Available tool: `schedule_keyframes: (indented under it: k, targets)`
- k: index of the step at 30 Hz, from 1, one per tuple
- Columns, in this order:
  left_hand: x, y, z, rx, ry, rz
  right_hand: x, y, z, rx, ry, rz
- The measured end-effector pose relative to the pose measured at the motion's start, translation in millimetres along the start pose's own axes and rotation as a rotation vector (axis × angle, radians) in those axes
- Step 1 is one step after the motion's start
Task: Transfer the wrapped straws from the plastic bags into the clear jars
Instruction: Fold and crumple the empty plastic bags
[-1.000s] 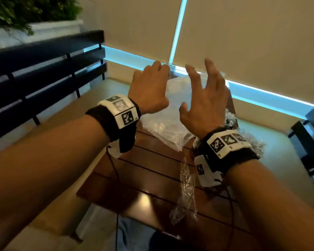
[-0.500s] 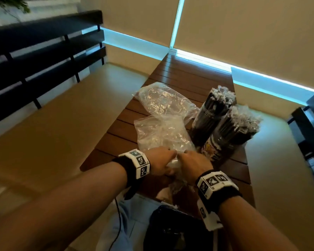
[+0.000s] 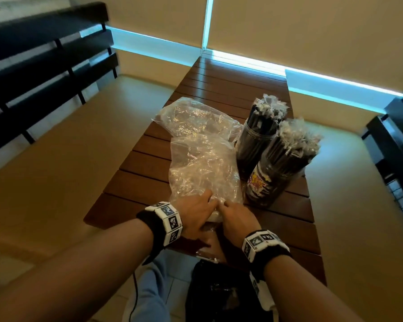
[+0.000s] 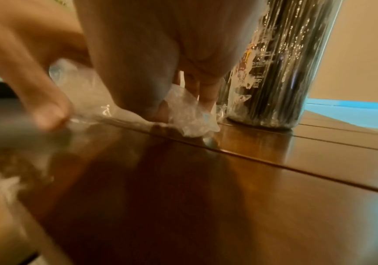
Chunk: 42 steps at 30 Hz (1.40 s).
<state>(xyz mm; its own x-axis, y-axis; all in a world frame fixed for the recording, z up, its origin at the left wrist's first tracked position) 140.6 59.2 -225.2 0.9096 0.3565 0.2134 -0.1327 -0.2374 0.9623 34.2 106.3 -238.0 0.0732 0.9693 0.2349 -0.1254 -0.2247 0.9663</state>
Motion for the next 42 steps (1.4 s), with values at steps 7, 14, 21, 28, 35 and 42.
schedule_keyframes:
  k: [7,14,21,28,35,42]
  targets:
    - [7,-8,23,-0.052,0.127,-0.096,-20,12,-2,-0.333,-0.099,0.164]
    - [8,-1,41,0.123,0.224,-0.258,-30,9,-3,-0.604,-0.173,-0.035]
    - [10,-8,28,-0.329,-0.1,-0.304,-35,10,-2,-0.53,-0.372,-0.082]
    - [3,-11,32,-0.283,-0.117,-0.209,-42,16,-4,-0.508,-0.454,-0.112]
    - [-12,1,65,0.06,0.12,-0.141,-29,24,22,-0.127,0.002,-0.272]
    - [-16,0,78,0.166,0.118,-0.161,-45,21,23,0.067,0.118,-0.128]
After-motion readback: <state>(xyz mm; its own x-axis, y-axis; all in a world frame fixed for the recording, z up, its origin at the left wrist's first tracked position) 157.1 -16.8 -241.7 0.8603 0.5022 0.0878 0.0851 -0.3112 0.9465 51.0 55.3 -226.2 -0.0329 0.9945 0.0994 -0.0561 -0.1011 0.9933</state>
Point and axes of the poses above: each hand's wrist, its own x-axis away from the middle knuckle, its own y-axis out of the back of the hand, z = x × y, the point moved 5 cm from there along -x, towards the middle knuckle, and after that the axes turned 6 degrees about -y, right-handed, at the moved point
